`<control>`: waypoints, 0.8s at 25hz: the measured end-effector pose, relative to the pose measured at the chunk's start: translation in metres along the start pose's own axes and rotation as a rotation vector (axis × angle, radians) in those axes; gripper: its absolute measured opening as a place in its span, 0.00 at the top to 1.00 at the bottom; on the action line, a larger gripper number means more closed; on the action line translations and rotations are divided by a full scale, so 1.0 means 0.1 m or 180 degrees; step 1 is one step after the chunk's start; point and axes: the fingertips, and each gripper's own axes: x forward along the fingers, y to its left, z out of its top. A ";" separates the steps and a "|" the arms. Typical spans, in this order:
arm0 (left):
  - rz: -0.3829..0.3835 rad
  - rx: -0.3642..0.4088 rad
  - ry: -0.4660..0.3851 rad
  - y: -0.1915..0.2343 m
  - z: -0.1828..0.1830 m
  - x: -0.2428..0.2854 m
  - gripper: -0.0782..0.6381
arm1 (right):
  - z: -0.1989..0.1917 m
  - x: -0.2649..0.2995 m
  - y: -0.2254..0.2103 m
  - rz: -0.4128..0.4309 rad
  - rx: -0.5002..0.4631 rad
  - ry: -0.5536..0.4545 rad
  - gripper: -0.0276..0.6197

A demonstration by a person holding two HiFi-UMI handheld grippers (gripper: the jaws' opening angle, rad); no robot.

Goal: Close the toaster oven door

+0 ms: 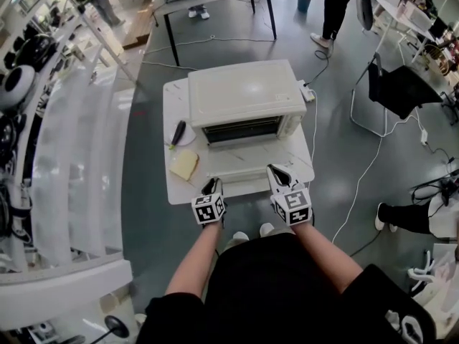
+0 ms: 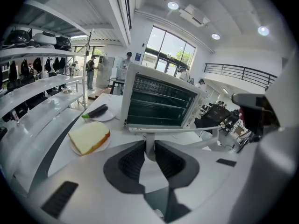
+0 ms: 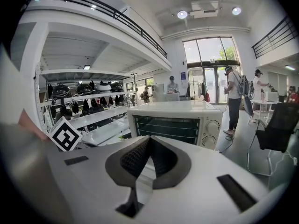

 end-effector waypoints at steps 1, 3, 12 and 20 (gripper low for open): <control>0.0001 0.0001 -0.0015 -0.01 0.03 0.00 0.78 | 0.01 0.00 0.00 0.0000 -0.0003 -0.0006 0.92; 0.0013 0.0021 -0.0056 -0.02 0.11 -0.01 0.77 | 0.03 0.01 0.00 0.0000 -0.0007 -0.0018 0.92; 0.0011 0.0221 -0.0066 -0.05 0.44 -0.02 0.77 | 0.09 0.06 0.01 -0.0025 0.0037 -0.0063 0.92; 0.0023 0.0236 -0.0030 -0.03 0.62 0.00 0.77 | 0.15 0.11 0.00 -0.0058 0.0044 -0.0098 0.92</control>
